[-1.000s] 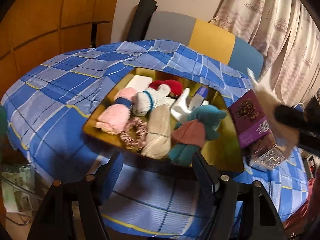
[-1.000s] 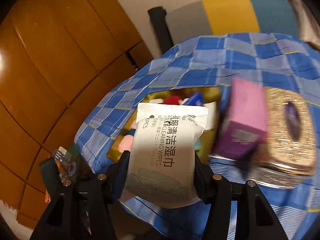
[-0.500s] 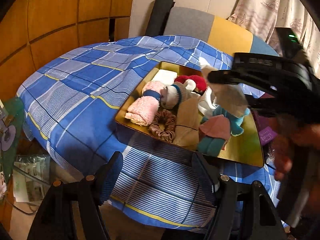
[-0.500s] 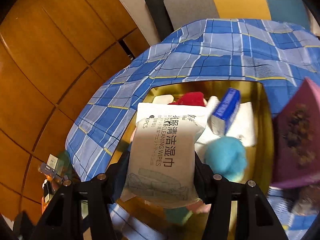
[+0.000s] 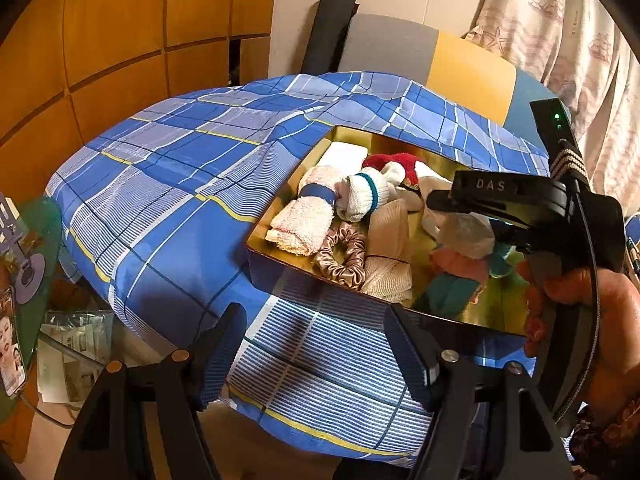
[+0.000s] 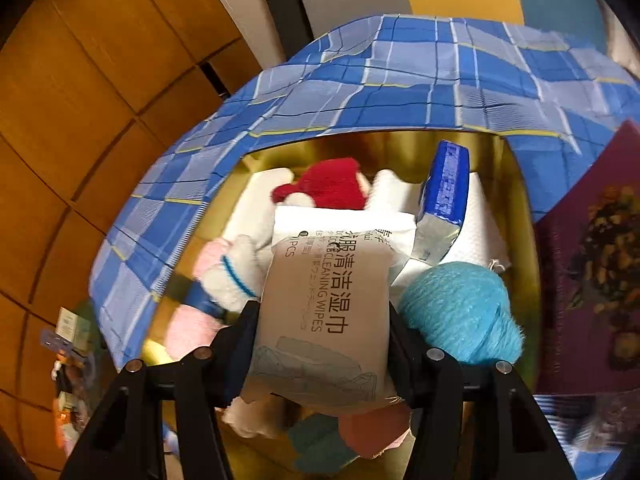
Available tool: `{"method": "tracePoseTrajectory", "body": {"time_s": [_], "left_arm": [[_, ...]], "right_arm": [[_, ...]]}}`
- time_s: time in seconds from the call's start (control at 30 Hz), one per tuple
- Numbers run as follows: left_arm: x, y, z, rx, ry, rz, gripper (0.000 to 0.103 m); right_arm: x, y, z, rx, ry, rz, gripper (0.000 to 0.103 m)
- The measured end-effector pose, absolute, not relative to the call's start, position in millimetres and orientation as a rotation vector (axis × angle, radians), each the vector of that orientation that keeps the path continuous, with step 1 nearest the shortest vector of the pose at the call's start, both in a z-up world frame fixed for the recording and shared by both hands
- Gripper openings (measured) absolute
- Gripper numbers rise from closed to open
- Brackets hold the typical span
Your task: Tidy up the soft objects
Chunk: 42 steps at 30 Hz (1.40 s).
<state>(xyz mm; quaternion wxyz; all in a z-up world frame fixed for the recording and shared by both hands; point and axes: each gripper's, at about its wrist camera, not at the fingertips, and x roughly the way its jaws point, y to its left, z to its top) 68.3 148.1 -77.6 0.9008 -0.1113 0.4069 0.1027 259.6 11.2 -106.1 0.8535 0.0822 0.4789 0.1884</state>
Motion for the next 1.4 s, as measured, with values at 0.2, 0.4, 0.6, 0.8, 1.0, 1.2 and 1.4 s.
{"method": "tracePoseTrajectory", "body": {"time_s": [0.2, 0.4, 0.6, 0.8, 1.0, 1.2, 1.4], "left_arm": [[69.2, 143.7, -78.6, -0.195, 0.843, 0.253, 0.072], [65.7, 140.2, -69.6, -0.179, 0.795, 0.271, 0.072], [65.6, 130.6, -63.7, -0.146, 0.795, 0.294, 0.072], [60.5, 119.6, -57.1, -0.122, 0.788, 0.286, 0.072], [51.1, 99.0, -44.4, -0.046, 0.771, 0.283, 0.072], [39.2, 83.4, -27.1, -0.031, 0.743, 0.226, 0.072], [31.4, 77.5, -10.8, -0.037, 0.721, 0.206, 0.072]], "right_arm": [[256.0, 2.4, -106.4, 0.199, 1.013, 0.397, 0.065], [228.0, -10.1, -78.4, 0.216, 0.921, 0.424, 0.072], [190.0, -27.5, -52.6, 0.167, 0.838, 0.408, 0.078], [146.6, -46.2, -36.8, 0.090, 0.770, 0.361, 0.090], [108.1, -63.3, -21.1, 0.048, 0.710, 0.276, 0.097], [80.0, -75.5, -17.3, 0.052, 0.697, 0.163, 0.102], [61.3, -85.0, -23.6, 0.037, 0.716, 0.047, 0.102]]}}
